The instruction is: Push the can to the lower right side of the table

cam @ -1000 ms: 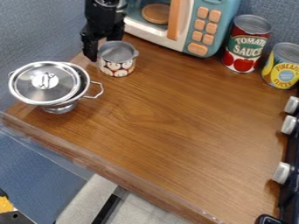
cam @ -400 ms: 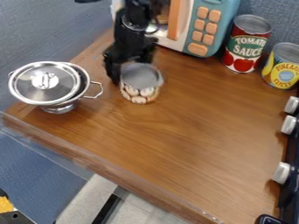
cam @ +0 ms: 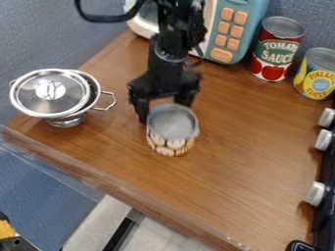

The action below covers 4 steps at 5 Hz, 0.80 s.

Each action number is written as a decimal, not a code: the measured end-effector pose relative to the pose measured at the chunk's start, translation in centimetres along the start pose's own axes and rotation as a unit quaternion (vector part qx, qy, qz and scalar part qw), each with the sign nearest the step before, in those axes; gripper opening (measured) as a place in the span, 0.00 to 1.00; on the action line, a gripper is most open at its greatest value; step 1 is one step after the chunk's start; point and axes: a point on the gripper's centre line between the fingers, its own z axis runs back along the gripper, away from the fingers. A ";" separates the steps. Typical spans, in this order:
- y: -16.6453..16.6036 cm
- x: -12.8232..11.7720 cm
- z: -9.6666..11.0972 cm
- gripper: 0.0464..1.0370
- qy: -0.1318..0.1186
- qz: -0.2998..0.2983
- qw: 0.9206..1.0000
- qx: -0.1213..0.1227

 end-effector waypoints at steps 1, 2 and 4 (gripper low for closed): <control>0.1 -2.7 -0.3 0.96 0.037 -0.028 0.999 -0.001; -0.5 -4.4 -0.3 0.96 0.057 -0.051 0.997 -0.006; -0.5 -4.8 2.1 0.96 0.037 -0.065 0.997 -0.018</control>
